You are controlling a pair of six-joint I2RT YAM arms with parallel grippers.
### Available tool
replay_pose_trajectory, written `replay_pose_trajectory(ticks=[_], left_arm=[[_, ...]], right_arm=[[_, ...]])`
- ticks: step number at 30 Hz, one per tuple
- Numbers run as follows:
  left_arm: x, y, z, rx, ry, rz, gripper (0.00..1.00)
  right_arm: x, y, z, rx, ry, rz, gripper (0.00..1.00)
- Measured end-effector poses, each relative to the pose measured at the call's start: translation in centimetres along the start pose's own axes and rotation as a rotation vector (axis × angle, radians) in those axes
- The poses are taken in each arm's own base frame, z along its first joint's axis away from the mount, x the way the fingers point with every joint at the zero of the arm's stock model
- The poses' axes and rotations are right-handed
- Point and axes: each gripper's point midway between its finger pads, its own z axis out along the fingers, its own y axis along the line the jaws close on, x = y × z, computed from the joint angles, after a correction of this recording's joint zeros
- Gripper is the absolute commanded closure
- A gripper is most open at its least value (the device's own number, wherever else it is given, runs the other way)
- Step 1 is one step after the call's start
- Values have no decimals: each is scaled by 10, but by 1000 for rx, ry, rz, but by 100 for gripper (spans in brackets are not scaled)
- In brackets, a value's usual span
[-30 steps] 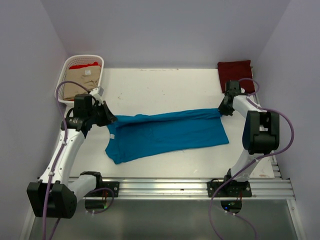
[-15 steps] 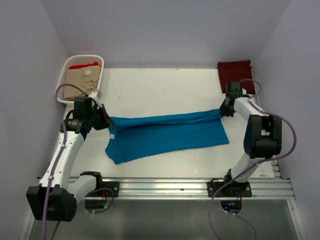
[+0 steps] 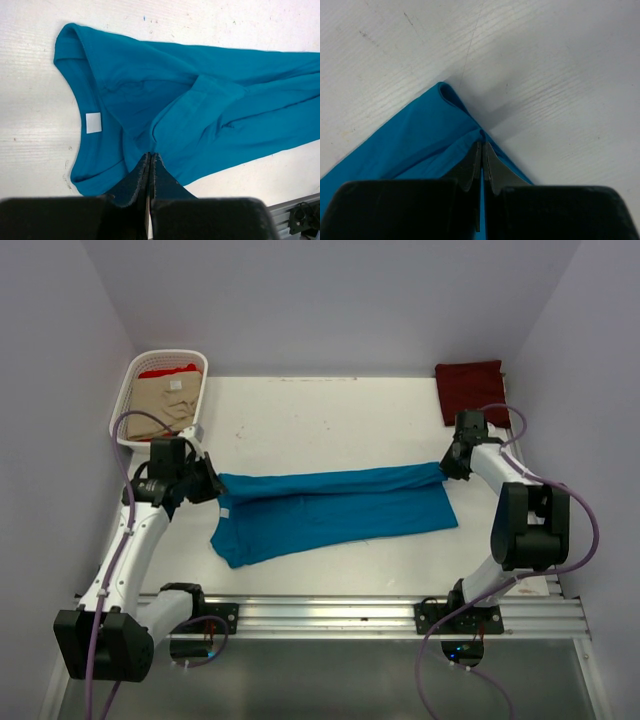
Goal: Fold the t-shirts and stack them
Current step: Fold the tshirt
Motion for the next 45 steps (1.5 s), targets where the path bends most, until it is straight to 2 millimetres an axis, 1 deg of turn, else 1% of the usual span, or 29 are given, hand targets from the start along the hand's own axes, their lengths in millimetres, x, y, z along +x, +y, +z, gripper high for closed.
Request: replay_pose_trajectory(ticks=[7,11,12,14,15,17,18,19,20,21,22,23,24,25,26,28,31,33,34,35,36,37,38,39,40,42,45], left_arm=[[7,2,0,-4,11,-3,100],[19,7,1,-10,37,-10,100],[24,8,2,-13,48,-13,100],[34,12,4,-16,73,-20,100],[40,14,6,-18,87,-24,100],[51,17,7,-18,110,-31,100],[56,17,6,-17,121,-36,94],[61,17,5,-13,128,-40,88],[64,17,3,-8,132,-44,81],[66,16,0,-2,134,-48,65],[67,14,-3,4,131,-56,56],[68,11,-7,15,125,-65,35],[68,10,-11,19,118,-69,12],[69,8,-15,21,115,-78,0],[68,6,-19,21,110,-90,0],[66,1,-23,26,100,-106,0],[58,-5,-26,46,62,-123,0],[49,-9,-24,66,18,-128,0],[43,-11,-22,77,-7,-132,0],[37,-12,-18,84,-21,-136,0],[31,-14,-13,90,-34,-139,8],[25,-15,-6,94,-39,-149,16],[20,-15,3,95,-35,-158,27],[16,-15,14,95,-26,-165,53],[13,-14,24,95,-19,-175,65],[13,-9,49,78,23,-196,87],[18,0,75,51,70,-213,96]], right_arm=[[3,-1,2,4,7,-1,100],[8,-3,4,12,21,-3,100],[9,-4,5,14,25,-4,98],[15,-6,7,20,37,-3,88],[17,-7,7,23,44,-2,68],[24,-10,8,30,61,1,56],[26,-11,8,33,68,-2,48],[28,-12,8,38,75,0,46],[31,-14,8,42,82,0,45],[32,-15,7,45,87,-2,41],[33,-16,6,48,92,-2,39],[34,-17,4,50,94,-1,39],[33,-17,2,50,93,-1,38],[32,-17,-2,50,89,1,37],[31,-17,-5,48,83,3,37],[25,-16,-13,40,66,8,37],[10,-11,-22,24,34,14,37],[1,-6,-25,11,12,19,40],[-3,-3,-27,5,4,21,44],[-6,-2,-27,0,-1,21,75],[-10,1,-28,-8,-5,14,100],[-12,4,-26,-17,-2,13,100],[-15,9,-24,-26,1,19,100],[-18,12,-21,-29,4,20,100],[-20,15,-17,-36,10,19,100],[-18,21,-7,-48,31,18,100],[-9,25,4,-57,73,16,100]])
